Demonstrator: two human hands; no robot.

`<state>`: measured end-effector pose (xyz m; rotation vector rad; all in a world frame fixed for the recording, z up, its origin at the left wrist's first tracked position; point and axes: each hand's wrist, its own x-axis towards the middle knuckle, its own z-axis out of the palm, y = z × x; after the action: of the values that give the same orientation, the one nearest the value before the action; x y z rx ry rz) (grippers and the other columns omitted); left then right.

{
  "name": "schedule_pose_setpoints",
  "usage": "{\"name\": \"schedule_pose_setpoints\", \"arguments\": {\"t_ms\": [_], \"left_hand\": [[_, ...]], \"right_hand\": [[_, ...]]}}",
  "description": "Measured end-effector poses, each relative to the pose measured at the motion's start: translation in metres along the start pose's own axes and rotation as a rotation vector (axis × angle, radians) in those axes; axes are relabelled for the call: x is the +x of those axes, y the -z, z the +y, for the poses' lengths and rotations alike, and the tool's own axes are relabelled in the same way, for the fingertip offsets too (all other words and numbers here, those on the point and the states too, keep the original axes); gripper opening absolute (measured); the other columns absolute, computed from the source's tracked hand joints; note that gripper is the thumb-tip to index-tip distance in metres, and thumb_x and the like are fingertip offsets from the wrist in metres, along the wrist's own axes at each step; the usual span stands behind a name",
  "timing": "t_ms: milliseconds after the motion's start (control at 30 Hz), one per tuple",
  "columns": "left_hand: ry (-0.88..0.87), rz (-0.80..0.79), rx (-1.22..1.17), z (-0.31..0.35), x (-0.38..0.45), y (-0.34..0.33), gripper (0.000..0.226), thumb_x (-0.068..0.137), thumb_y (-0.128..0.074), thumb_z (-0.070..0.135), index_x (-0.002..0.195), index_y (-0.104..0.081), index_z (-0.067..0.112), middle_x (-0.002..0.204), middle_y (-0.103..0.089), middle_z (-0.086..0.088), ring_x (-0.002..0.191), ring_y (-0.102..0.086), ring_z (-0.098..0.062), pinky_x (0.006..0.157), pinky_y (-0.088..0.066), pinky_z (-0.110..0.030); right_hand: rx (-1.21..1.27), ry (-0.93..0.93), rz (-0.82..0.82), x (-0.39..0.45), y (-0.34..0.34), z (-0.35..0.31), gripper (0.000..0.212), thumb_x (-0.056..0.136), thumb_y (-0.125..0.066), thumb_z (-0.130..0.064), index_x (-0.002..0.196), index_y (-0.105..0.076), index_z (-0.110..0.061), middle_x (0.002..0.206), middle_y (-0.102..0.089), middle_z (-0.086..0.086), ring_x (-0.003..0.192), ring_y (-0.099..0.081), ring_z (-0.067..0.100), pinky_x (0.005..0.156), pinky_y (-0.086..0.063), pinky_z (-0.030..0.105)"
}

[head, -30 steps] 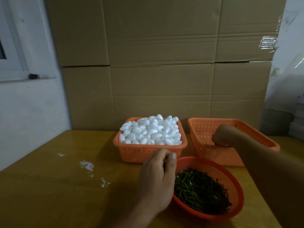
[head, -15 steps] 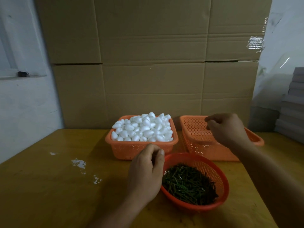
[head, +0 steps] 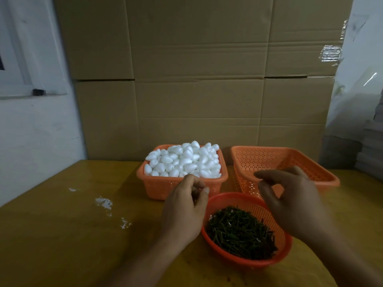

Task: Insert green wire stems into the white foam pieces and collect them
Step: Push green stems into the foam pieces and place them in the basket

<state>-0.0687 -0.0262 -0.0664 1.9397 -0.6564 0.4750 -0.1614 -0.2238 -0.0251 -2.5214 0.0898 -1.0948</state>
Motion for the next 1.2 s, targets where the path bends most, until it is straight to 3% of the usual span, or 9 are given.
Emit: {"name": "schedule_pose_setpoints", "arguments": {"t_ms": [200, 367, 467, 567, 767, 967, 1200], "left_hand": [[-0.008, 0.071, 0.159, -0.002, 0.05, 0.015, 0.004, 0.096, -0.065, 0.02, 0.094, -0.061, 0.022, 0.079, -0.063, 0.01, 0.074, -0.061, -0.008, 0.066, -0.048, -0.027], [-0.004, -0.015, 0.417, -0.017, 0.105, 0.024, 0.021, 0.096, -0.054, 0.011, 0.114, -0.061, 0.019, 0.113, -0.062, -0.001, 0.107, -0.057, -0.023, 0.089, -0.048, -0.044], [-0.041, -0.137, 0.564, -0.028, 0.129, 0.022, 0.039, 0.097, -0.05, 0.008, 0.131, -0.057, 0.026, 0.128, -0.053, -0.003, 0.125, -0.044, -0.023, 0.1, -0.041, -0.038], [-0.107, -0.222, 0.678, -0.037, 0.145, 0.015, 0.05, 0.097, -0.049, 0.006, 0.14, -0.053, 0.031, 0.133, -0.05, 0.002, 0.128, -0.038, -0.021, 0.095, -0.029, -0.028], [-0.21, -0.316, 0.88, -0.049, 0.158, 0.003, 0.046, 0.094, -0.061, 0.015, 0.136, -0.055, 0.031, 0.128, -0.048, 0.001, 0.124, -0.038, -0.023, 0.095, -0.028, -0.032], [-0.234, -0.336, 0.848, -0.052, 0.159, 0.003, 0.026, 0.092, -0.062, 0.023, 0.117, -0.062, 0.025, 0.122, -0.056, 0.001, 0.116, -0.044, -0.022, 0.088, -0.026, -0.031], [-0.268, -0.222, 0.682, -0.046, 0.151, 0.005, 0.037, 0.083, -0.067, 0.005, 0.116, -0.063, 0.021, 0.111, -0.064, 0.004, 0.108, -0.05, -0.02, 0.082, -0.027, -0.028]], "right_hand": [[-0.032, 0.161, -0.28, -0.004, 0.001, -0.006, 0.035, 0.089, -0.06, -0.04, 0.123, -0.068, -0.038, 0.092, -0.044, -0.035, 0.093, -0.05, -0.004, 0.083, -0.052, 0.035], [-0.006, 0.199, -0.277, -0.009, -0.005, -0.011, 0.031, 0.09, -0.064, -0.035, 0.121, -0.07, -0.038, 0.087, -0.043, -0.039, 0.095, -0.05, -0.003, 0.087, -0.05, 0.032], [-0.01, 0.187, -0.282, -0.008, -0.006, -0.009, 0.033, 0.09, -0.06, -0.04, 0.121, -0.069, -0.039, 0.089, -0.046, -0.037, 0.096, -0.049, -0.006, 0.089, -0.05, 0.032], [-0.01, 0.173, -0.266, -0.008, -0.006, -0.01, 0.034, 0.087, -0.057, -0.044, 0.118, -0.071, -0.039, 0.089, -0.049, -0.034, 0.094, -0.05, -0.007, 0.087, -0.05, 0.032], [-0.029, 0.172, -0.269, -0.008, -0.007, -0.01, 0.032, 0.087, -0.059, -0.041, 0.117, -0.071, -0.038, 0.086, -0.046, -0.036, 0.092, -0.05, -0.007, 0.086, -0.051, 0.033], [-0.045, 0.185, -0.285, -0.009, -0.007, -0.01, 0.031, 0.09, -0.061, -0.04, 0.119, -0.07, -0.039, 0.087, -0.044, -0.037, 0.093, -0.051, -0.006, 0.086, -0.05, 0.031], [-0.05, 0.174, -0.292, -0.009, -0.007, -0.012, 0.029, 0.091, -0.064, -0.038, 0.119, -0.07, -0.039, 0.085, -0.042, -0.038, 0.092, -0.049, -0.007, 0.087, -0.049, 0.03]]}}
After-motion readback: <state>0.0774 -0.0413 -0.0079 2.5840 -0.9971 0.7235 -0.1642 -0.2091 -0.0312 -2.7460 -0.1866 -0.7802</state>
